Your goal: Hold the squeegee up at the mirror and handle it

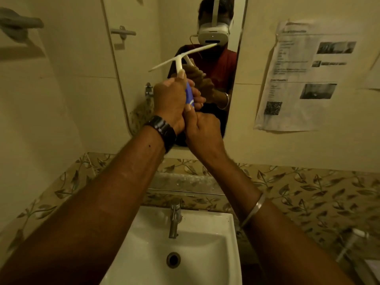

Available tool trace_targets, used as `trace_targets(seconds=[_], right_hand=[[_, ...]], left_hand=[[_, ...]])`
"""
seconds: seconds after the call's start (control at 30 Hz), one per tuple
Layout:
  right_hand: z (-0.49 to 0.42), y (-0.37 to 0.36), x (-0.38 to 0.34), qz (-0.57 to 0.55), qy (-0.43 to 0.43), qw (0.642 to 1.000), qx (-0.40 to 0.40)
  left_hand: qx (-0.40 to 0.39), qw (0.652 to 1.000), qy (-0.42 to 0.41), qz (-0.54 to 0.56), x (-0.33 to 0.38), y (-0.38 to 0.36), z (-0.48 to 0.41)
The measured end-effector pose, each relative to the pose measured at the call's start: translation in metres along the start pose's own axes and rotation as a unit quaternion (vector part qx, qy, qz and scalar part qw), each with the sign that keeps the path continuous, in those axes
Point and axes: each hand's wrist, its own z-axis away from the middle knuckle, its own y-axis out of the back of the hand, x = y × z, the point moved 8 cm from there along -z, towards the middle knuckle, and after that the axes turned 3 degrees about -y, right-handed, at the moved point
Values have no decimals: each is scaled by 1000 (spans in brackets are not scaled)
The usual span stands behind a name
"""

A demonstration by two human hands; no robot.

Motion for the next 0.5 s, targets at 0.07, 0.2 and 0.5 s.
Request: trace_targets(seconds=[0.07,0.2,0.5], right_hand=[[-7,1,1,-5,-9,1000,9],[19,-1,32,-15,-36,999,10],[67,9,63,-65,-95,993,31]], left_hand=[[6,1000,-6,-17,7,-6,-5],[0,999,35,-38,-29,-10,8],[-26,995,49,-88,-67,-16,40]])
